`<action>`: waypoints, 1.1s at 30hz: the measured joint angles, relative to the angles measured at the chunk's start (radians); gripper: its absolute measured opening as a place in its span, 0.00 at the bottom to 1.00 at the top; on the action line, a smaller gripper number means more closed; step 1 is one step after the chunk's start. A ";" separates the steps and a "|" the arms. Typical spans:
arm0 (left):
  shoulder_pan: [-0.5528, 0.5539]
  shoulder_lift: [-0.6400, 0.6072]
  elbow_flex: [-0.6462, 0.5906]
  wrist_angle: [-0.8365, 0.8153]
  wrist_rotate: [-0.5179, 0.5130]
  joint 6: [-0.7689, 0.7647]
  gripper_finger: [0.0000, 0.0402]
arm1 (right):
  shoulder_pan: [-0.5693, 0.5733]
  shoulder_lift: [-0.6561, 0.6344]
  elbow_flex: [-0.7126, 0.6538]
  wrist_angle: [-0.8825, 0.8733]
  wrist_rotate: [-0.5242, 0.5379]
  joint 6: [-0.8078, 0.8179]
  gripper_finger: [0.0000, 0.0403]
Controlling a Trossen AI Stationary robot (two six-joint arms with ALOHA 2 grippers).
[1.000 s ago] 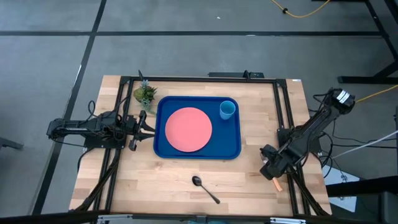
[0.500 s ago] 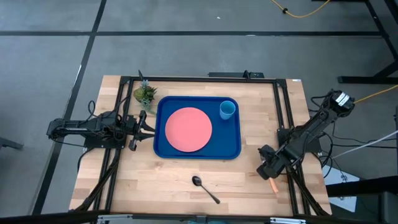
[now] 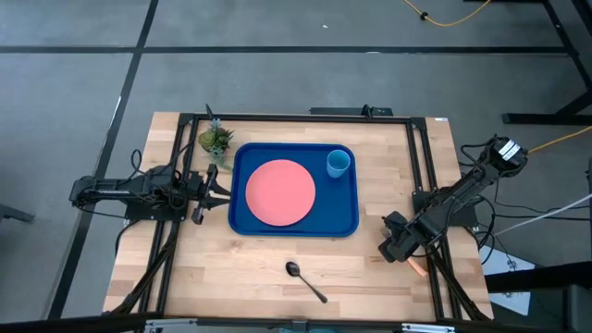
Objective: Pick and place plate/cup/fork/spoon on tray
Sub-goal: Put the brown fork on the right side of the pink plate on the blue tray
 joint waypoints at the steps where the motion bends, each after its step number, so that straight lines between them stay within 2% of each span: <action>1: 0.000 0.000 0.000 0.000 0.000 0.000 0.20 | 0.000 0.000 0.000 0.000 0.000 -0.003 0.18; 7: 0.000 0.000 0.000 0.000 0.000 0.000 0.20 | 0.000 0.000 -0.001 -0.002 0.003 -0.073 0.18; 21: 0.000 0.000 0.000 0.000 0.000 0.000 0.20 | 0.000 0.001 -0.001 0.000 0.002 -0.077 0.18; 29: 0.000 0.000 0.000 0.000 0.000 0.000 0.20 | -0.018 0.001 -0.001 0.006 -0.006 -0.076 0.05; 33: 0.000 0.000 0.000 0.000 -0.001 0.000 0.20 | -0.030 0.001 0.000 0.008 -0.008 -0.099 0.04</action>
